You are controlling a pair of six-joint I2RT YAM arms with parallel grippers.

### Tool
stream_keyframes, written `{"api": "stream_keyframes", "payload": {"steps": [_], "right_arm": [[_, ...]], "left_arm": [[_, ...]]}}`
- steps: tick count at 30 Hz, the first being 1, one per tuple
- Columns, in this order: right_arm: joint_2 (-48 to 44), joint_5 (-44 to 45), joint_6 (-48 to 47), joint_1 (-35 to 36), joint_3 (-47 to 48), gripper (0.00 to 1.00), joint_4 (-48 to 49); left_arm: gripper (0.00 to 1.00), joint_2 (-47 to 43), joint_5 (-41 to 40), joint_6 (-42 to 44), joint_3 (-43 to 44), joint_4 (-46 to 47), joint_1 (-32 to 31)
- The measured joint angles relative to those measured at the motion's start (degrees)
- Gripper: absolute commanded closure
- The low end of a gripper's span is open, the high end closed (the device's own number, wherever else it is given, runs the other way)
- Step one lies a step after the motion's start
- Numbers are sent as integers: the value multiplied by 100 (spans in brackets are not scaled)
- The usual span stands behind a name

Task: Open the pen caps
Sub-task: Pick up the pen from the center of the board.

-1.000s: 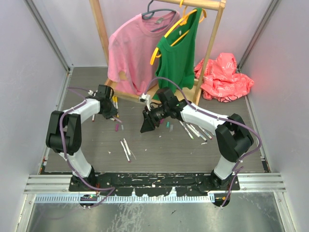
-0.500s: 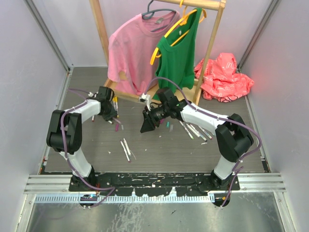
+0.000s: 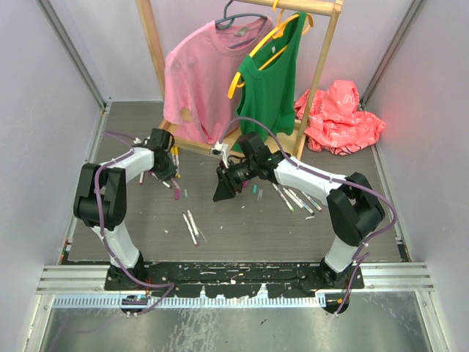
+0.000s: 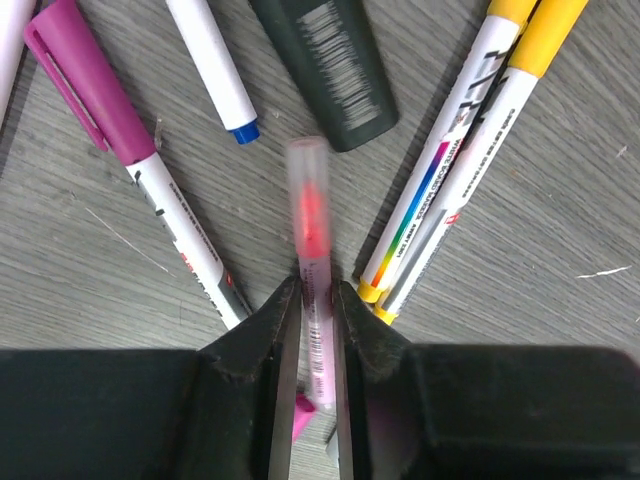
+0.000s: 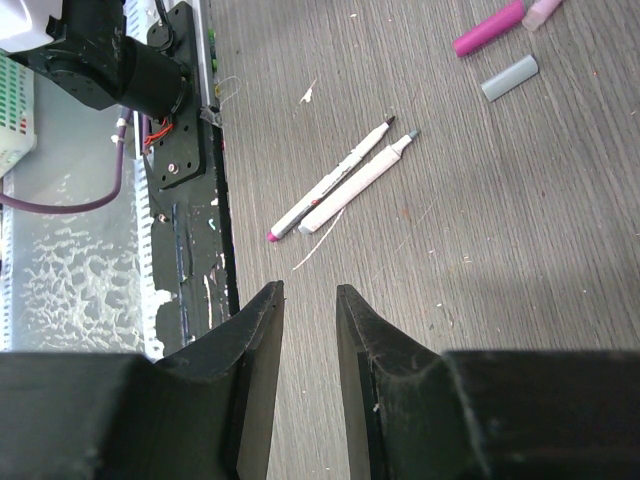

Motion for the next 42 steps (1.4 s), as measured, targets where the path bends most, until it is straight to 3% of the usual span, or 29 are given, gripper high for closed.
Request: {"api": "stream_keyframes", "payload": {"steps": [12,20,27,33,35,38,40,42], "right_arm": [[0,-26,-7,0,26,67,-20],[0,-66,-63,0,63,67,-44],[0,-162,-85,0,63,67,-44],[-2,-376,-61,-37,61,65,-13],[-26,-472,96,-74,7,60,162],[-254,-649,702,-223,-437,35,1012],[-588,-730,1366,-415,-1119,20,2085],[-909,-780,2044,-595,-1851,17,3244]], "left_arm": [[99,72,-42,22,131,-107,0],[100,-85,2,125,127,-138,0],[100,-988,293,203,-170,85,0],[100,-2337,1025,306,-1231,763,0],[100,-2787,1314,280,-1617,1095,0],[100,-3738,1849,109,-2514,1943,-46],[100,-4301,2061,-37,-3080,2533,-170],[100,-4741,2116,-175,-3504,3034,-479]]}}
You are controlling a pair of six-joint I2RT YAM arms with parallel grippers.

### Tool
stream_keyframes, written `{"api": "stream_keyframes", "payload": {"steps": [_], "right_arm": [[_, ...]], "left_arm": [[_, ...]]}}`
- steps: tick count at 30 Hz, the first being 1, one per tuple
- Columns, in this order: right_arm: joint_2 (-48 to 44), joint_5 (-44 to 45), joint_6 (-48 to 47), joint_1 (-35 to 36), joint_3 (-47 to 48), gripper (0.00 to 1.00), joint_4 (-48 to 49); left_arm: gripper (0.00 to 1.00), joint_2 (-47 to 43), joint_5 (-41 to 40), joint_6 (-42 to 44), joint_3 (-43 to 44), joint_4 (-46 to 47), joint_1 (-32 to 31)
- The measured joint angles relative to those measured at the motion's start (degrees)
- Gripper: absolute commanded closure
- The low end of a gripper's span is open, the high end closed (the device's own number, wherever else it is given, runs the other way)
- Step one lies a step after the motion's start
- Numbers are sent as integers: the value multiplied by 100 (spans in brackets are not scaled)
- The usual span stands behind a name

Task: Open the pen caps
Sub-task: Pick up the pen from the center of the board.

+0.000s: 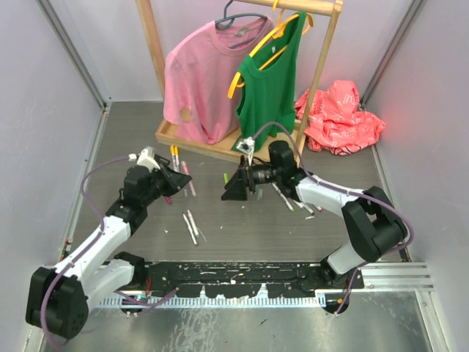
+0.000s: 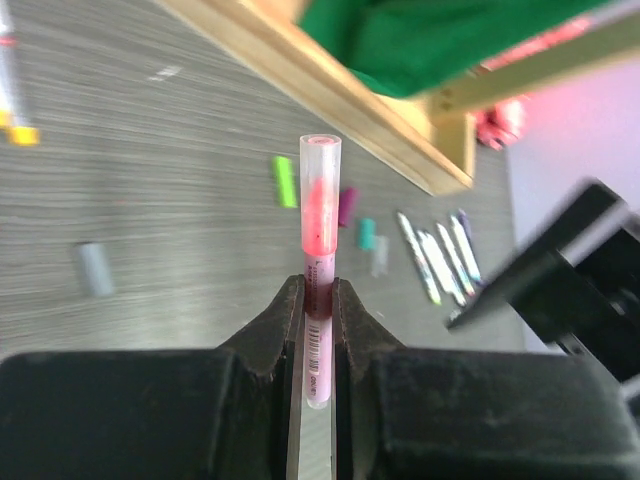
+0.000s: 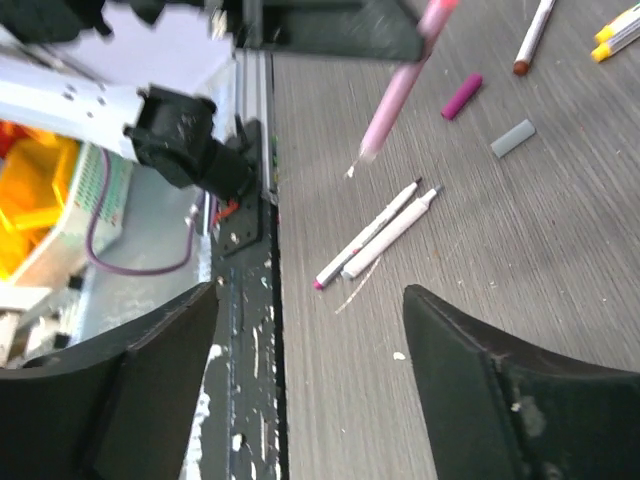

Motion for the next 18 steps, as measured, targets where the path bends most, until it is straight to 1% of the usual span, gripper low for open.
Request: {"api": "stream_keyframes", "payload": {"steps": [3,6,8,11,15,18], "right_arm": [[-195,-9,769,-166,-667,17,1346],[-192,-33,1233,-146,-763,18,2026],[-192,-50,1384,-133,-761,18,2378],[-192,-72,1488,-85,-761,20,2614],[-192,-72,1537,2,-761,22,2782],[-190,-46,1596,52,-761,27,2811]], "left_arm": [[100,-492,-149,-46,-315,527,-710],[100,-822,-520,4,-361,861,-1349],[100,-990,-817,50,-361,1102,-1729],[100,-1043,-1150,131,-361,1403,-2055],[100,-815,-1394,155,-363,1718,-2293],[100,-588,-1541,168,-363,1873,-2518]]}}
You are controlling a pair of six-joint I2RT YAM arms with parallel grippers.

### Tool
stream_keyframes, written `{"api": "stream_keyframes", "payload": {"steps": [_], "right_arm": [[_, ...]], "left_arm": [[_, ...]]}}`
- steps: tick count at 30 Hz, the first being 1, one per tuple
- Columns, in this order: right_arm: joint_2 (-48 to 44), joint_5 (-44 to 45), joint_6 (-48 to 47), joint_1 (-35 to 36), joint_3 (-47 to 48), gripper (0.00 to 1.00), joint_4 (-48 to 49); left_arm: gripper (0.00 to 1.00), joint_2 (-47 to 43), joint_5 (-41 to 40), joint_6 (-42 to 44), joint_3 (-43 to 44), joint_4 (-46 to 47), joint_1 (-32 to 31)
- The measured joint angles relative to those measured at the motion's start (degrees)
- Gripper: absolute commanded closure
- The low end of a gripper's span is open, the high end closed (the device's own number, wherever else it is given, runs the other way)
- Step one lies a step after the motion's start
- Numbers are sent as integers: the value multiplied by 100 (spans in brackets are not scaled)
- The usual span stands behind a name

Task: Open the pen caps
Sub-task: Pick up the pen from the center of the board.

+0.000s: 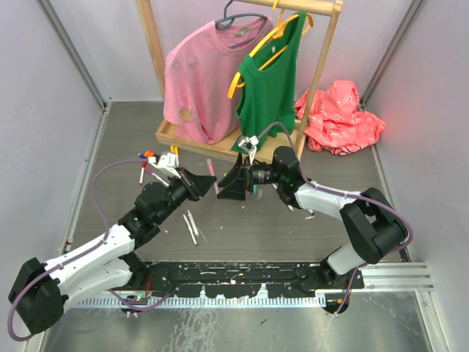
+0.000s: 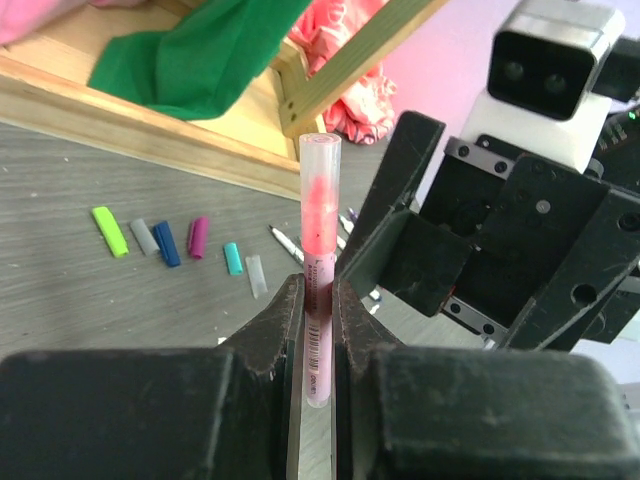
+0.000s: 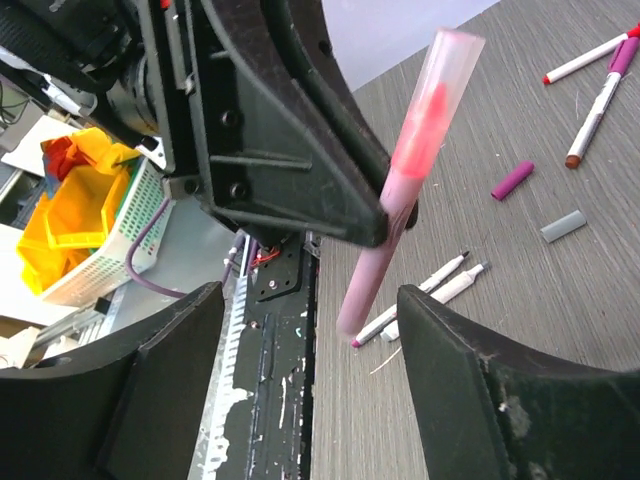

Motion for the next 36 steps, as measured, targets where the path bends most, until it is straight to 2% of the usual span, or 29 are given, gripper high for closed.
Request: {"api": "stream_keyframes", "payload": {"steps": [9,12,14,15,17,19,24,26,30,36], "right_arm": [[249,170,-48,85,118,48,-514],[280,223,-105,85,157,63,-699],[280,249,-122,85,173,78,-745],[280,256,-136,85,181,84,-772],[280,258,-131,85,205,92,-811],[280,251,-144,85,245,97,-907],[280,229,-278,85,398,99,-1200],[280,236,-348,85,472,99,-1333],[280,249,-546,85,599,99,-1622],[280,260,-815,85,745,99,-2031]], "left_arm": [[100,332,-221,118,0,396,-463],[100,422,-258,129,0,472,-520],[100,470,-260,136,0,503,-546],[96,501,-260,138,0,522,-560],[77,527,-273,149,0,531,-570],[62,527,-297,164,15,522,-573],[40,481,-509,192,295,61,-577],[35,352,-570,201,378,-162,-575],[35,17,-699,103,531,-752,-472],[44,-35,-1029,-122,1401,-2070,-352]]}}
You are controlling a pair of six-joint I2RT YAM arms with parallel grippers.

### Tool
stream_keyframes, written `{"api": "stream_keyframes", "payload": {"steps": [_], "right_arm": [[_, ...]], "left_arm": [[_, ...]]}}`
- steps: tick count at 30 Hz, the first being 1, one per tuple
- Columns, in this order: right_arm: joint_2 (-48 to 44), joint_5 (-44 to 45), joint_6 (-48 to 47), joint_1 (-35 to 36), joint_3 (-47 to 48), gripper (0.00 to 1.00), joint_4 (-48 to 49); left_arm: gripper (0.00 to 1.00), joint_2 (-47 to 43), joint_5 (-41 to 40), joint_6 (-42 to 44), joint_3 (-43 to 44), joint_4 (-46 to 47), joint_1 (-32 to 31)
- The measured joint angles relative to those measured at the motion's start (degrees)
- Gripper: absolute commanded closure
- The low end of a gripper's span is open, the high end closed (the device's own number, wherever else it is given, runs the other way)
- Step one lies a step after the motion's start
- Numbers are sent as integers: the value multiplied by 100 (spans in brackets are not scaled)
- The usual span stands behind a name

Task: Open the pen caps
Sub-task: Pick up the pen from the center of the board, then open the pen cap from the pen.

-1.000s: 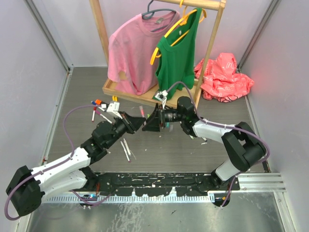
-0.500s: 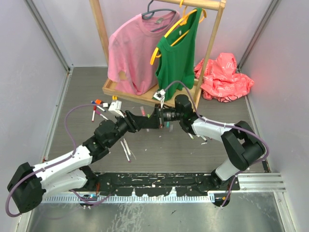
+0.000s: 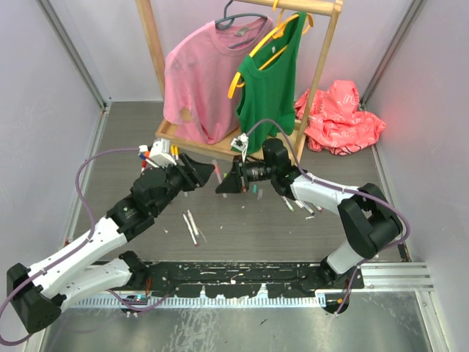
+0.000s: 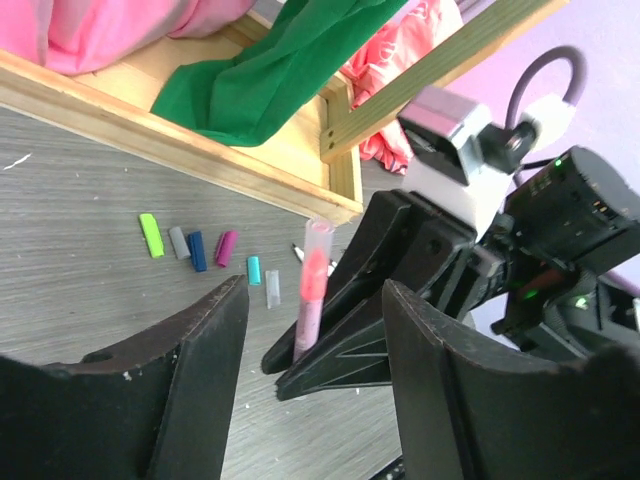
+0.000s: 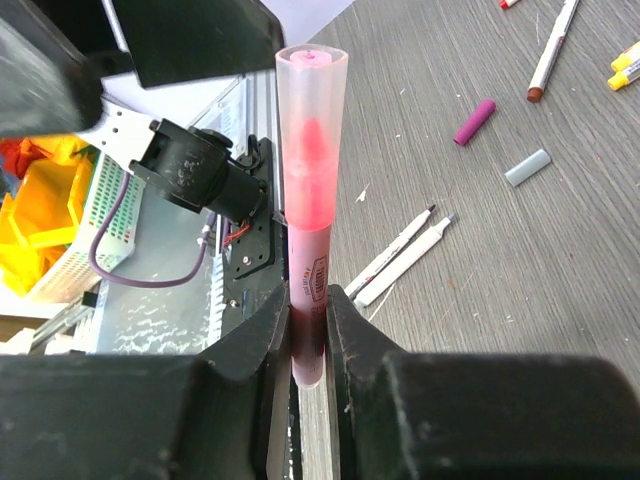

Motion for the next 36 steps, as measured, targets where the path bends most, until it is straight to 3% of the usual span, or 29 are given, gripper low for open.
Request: {"api": "stream_keyframes", "payload": {"steps": [10,25,31,36], "right_arm": [[0,-2,-192,0,57,99,-297],[0,-2,-258,0,74,99,-420],[0,-2,-278,0,79,99,-424],[0,-2,-339,0,122,99,-450]], "left_arm": [[47,822,-59,-201,942,-1008,0],[74,1637,-81,-168,1751,-1443,0],[66,1696,-79,-160,1757,-1495,4],[65,1696,-68,-151,1770,-1537,4]]}}
